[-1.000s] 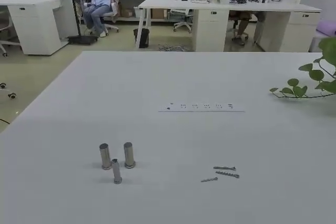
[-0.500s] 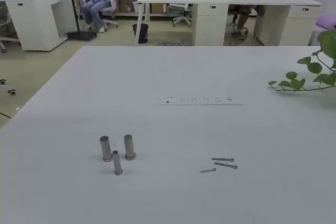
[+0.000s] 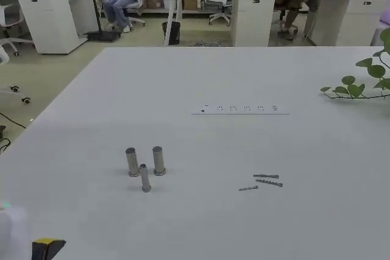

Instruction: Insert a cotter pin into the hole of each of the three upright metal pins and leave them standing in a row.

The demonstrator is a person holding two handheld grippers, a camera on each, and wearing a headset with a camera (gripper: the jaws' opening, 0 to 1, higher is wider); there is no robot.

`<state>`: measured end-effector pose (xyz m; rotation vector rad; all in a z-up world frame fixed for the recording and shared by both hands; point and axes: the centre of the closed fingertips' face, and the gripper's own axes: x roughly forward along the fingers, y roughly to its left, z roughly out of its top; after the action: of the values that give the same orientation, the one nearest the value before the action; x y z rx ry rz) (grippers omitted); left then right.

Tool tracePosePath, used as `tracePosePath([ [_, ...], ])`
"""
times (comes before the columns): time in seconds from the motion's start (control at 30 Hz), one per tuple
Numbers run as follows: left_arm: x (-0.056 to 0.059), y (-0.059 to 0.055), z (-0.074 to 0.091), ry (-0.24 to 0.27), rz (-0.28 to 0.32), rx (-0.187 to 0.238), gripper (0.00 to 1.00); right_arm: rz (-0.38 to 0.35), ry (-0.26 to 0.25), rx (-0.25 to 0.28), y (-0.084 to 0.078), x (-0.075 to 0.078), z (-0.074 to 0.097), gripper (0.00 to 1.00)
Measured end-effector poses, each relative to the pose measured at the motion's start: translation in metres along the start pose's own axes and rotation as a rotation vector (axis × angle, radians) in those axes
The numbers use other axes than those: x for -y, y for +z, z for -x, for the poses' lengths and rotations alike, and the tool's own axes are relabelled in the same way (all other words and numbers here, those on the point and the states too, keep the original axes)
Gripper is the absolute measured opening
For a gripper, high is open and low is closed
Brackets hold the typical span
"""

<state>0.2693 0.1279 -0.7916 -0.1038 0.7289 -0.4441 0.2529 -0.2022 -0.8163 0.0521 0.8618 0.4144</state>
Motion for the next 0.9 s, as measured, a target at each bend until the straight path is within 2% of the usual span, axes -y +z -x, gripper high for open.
tracePosePath([
  [0.43,-0.01,0.021,-0.01,-0.012,-0.051,0.008,0.99,0.001,-0.003,-0.01,0.0,-0.004,0.0,1.0],
  [0.53,-0.009,0.027,-0.012,-0.03,-0.053,0.018,0.94,0.0,-0.002,-0.019,-0.002,-0.005,0.0,1.0],
  [0.63,-0.011,0.031,-0.015,-0.03,-0.077,0.013,0.94,0.004,-0.002,-0.027,-0.003,-0.006,0.0,1.0],
  [0.8,-0.013,0.038,-0.02,-0.053,-0.067,0.012,0.9,-0.008,-0.01,-0.018,-0.002,-0.005,0.0,1.0],
  [0.9,-0.017,0.042,-0.025,-0.05,-0.085,0.016,0.89,-0.005,-0.012,-0.013,0.0,-0.007,0.001,1.0],
])
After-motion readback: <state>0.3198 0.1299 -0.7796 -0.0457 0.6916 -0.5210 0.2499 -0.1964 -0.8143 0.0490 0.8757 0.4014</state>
